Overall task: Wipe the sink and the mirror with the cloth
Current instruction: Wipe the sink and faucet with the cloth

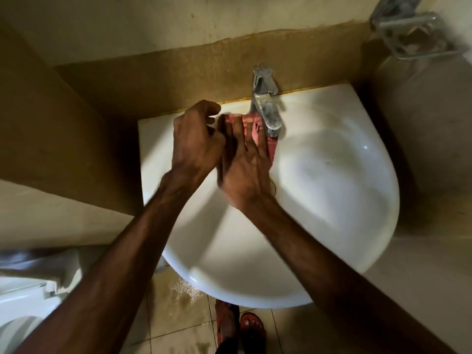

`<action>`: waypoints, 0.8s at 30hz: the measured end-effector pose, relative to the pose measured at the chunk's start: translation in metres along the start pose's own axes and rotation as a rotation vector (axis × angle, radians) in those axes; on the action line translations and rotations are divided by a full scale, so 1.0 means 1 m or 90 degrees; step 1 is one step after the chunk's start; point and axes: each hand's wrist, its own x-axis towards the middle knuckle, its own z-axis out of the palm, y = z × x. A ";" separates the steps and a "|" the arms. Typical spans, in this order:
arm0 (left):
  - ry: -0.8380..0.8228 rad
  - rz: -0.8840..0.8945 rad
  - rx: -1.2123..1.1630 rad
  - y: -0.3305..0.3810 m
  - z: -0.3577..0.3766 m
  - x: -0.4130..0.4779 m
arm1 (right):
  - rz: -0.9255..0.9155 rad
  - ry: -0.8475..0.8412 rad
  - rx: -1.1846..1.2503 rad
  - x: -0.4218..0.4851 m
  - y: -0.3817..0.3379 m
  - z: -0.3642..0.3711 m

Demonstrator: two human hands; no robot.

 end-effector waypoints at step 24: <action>-0.035 -0.039 0.091 -0.027 -0.012 -0.050 | -0.181 0.011 -0.009 0.011 0.030 -0.008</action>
